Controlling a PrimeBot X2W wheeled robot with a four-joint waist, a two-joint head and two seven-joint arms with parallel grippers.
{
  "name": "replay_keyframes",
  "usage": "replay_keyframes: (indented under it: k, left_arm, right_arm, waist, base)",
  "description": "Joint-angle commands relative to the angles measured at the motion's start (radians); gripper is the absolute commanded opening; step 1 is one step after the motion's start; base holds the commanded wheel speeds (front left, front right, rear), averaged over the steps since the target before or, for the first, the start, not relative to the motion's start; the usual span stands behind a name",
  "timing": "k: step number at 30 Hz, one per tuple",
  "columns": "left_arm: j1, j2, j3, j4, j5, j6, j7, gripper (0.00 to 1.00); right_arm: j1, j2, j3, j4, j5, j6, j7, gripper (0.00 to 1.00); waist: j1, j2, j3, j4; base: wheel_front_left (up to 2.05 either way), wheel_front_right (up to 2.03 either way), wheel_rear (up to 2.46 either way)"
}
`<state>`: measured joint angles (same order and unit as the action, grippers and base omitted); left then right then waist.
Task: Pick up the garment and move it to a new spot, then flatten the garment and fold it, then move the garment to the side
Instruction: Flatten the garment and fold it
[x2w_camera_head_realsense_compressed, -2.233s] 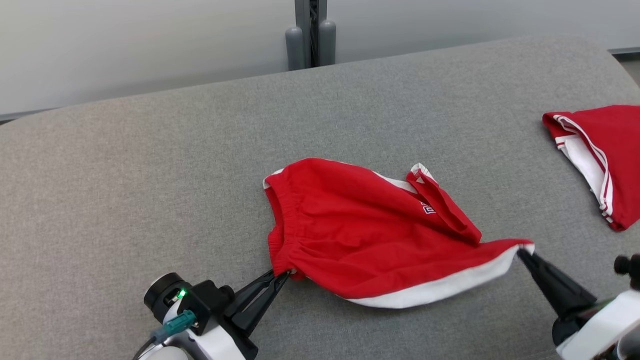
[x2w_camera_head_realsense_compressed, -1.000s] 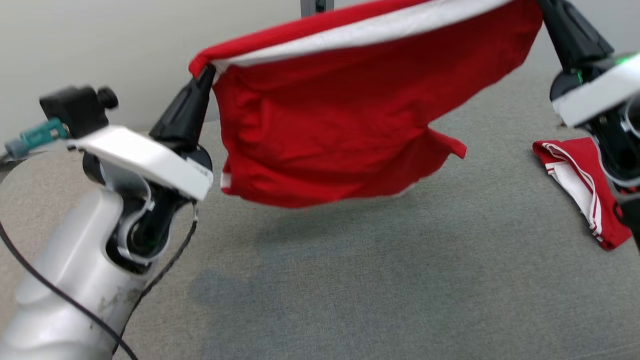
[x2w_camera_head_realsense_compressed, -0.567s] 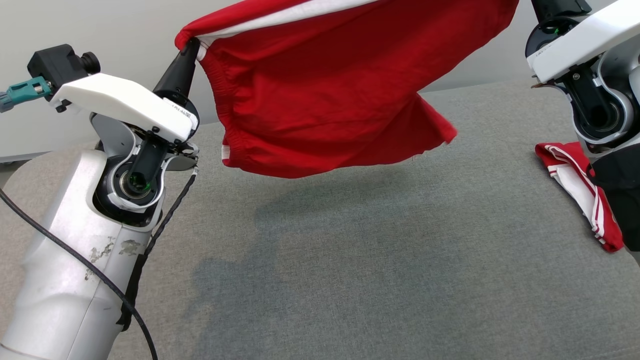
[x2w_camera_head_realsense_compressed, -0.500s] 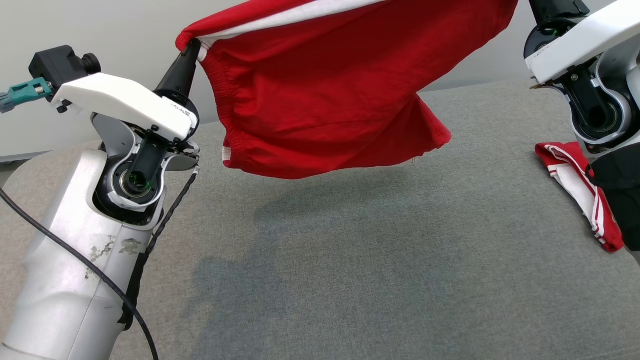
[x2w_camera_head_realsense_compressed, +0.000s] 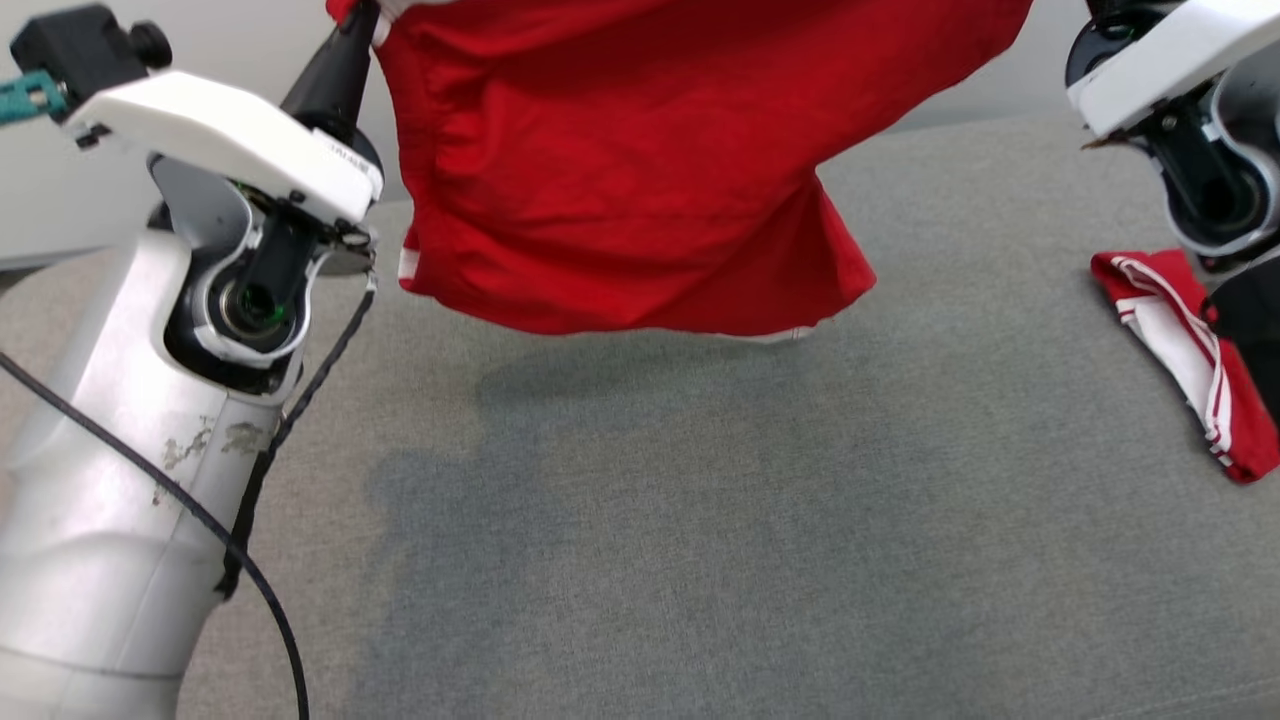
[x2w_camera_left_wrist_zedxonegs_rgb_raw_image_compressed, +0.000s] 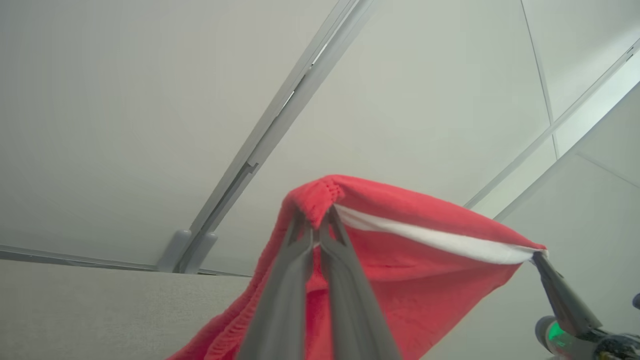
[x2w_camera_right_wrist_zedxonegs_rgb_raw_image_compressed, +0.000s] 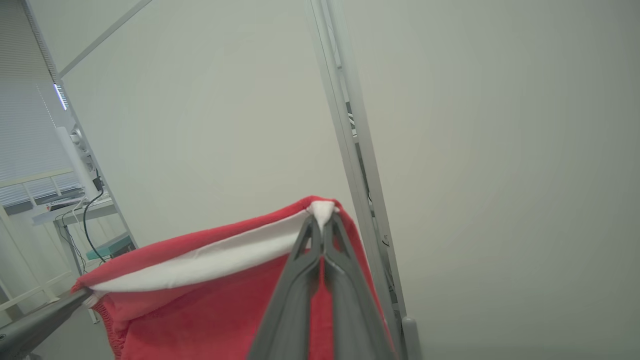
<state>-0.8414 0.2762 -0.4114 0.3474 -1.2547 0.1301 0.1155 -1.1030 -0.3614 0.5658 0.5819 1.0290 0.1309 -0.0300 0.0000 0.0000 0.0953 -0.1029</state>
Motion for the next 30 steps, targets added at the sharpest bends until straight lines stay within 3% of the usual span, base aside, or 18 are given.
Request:
replay_keyframes:
  k: [1,6,11,16,21,25,30]
  left_arm:
    - [-0.025,0.010,-0.002,0.005,0.009,0.002,0.003,0.00]
    - [-0.170,0.012,-0.041,0.071,0.083,0.014,0.013,0.00]
    - [-0.378,-0.025,-0.064,0.185,0.160,0.016,-0.028,0.00]
    - [-0.582,-0.065,-0.102,0.317,0.273,-0.004,-0.146,0.00]
    - [-0.711,-0.121,-0.117,0.441,0.341,-0.025,-0.294,0.00]
    - [-0.746,-0.169,-0.110,0.518,0.365,-0.046,-0.365,0.00]
    - [-0.715,-0.200,-0.100,0.557,0.436,-0.090,-0.381,0.00]
  right_arm:
    - [-0.017,-0.012,0.001,0.006,0.000,0.000,0.000,0.00]
    - [-0.125,-0.048,0.021,0.044,-0.025,0.000,-0.007,0.00]
    - [-0.292,-0.066,0.009,0.102,-0.048,0.000,-0.076,0.00]
    - [-0.461,-0.055,0.009,0.179,-0.111,-0.001,-0.201,0.00]
    - [-0.555,-0.029,-0.040,0.227,-0.175,-0.001,-0.237,0.00]
    - [-0.498,0.005,-0.168,0.197,-0.241,-0.001,-0.236,0.00]
    - [-0.382,0.045,-0.214,0.174,-0.271,0.000,-0.236,0.00]
  waist:
    - [0.0000,0.0000,0.032,0.004]
    - [0.0000,0.0000,0.156,0.020]
    - [0.0000,0.0000,0.297,0.041]
    - [0.0000,0.0000,0.408,0.047]
    - [0.0000,0.0000,0.479,0.055]
    - [0.0000,0.0000,0.558,0.063]
    - [0.0000,0.0000,0.610,0.062]
  base:
    - [0.00,0.00,0.00]
    - [0.00,0.00,0.00]
    - [0.00,0.00,0.00]
    - [0.00,0.00,0.00]
    - [0.00,0.00,0.00]
    - [0.00,0.00,0.00]
    - [0.00,0.00,0.00]
